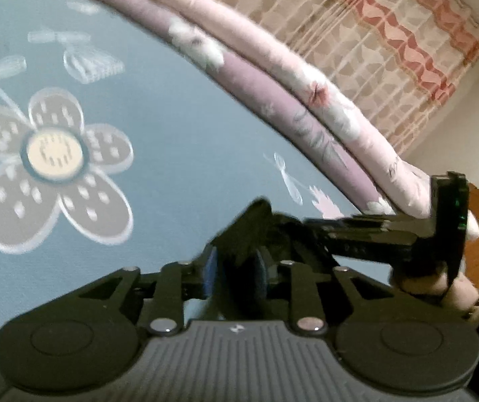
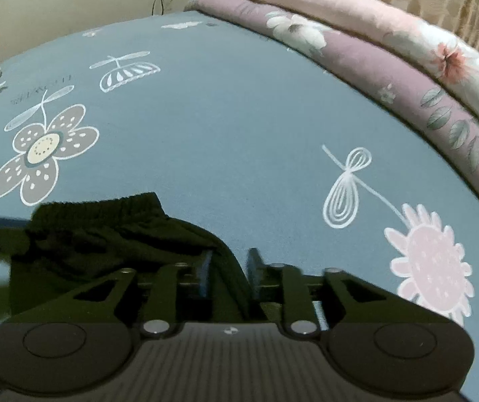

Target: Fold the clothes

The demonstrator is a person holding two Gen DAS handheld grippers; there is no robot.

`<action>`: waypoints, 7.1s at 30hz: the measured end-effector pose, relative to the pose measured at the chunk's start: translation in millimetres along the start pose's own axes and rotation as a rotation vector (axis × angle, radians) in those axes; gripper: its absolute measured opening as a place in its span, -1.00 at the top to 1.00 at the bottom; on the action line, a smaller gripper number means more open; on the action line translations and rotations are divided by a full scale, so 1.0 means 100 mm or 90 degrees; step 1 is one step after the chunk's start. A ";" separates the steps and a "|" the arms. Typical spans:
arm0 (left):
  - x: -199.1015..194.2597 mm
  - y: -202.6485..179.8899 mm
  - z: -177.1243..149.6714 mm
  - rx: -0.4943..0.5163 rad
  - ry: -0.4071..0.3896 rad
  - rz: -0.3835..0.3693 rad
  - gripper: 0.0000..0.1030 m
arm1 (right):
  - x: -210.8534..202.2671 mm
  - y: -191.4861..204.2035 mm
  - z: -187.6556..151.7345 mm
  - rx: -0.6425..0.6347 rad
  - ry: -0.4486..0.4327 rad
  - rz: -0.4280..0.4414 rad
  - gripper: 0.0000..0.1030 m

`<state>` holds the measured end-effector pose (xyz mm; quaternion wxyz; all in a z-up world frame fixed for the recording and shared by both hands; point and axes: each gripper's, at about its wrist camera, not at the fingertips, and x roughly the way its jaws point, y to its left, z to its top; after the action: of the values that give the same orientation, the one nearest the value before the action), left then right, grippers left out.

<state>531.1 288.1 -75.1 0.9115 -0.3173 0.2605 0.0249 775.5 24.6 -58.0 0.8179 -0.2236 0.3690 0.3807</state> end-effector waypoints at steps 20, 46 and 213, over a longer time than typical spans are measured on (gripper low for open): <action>-0.07 0.13 0.13 0.015 -0.003 0.034 -0.03 | 0.18 0.56 0.07 -0.027 0.012 0.014 0.10; -0.06 -0.72 -0.30 0.221 0.102 -0.099 -0.40 | -1.85 -0.24 -2.14 0.364 0.155 -0.275 -0.38; 0.92 -5.88 -4.30 0.502 0.569 -0.353 -0.53 | -4.26 1.25 -5.74 0.644 -0.060 -0.460 -1.00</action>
<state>537.3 -446.1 -72.7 0.7359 0.0056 0.5124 -0.4426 241.8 -465.3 -99.5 0.9152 0.0977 0.3679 -0.1325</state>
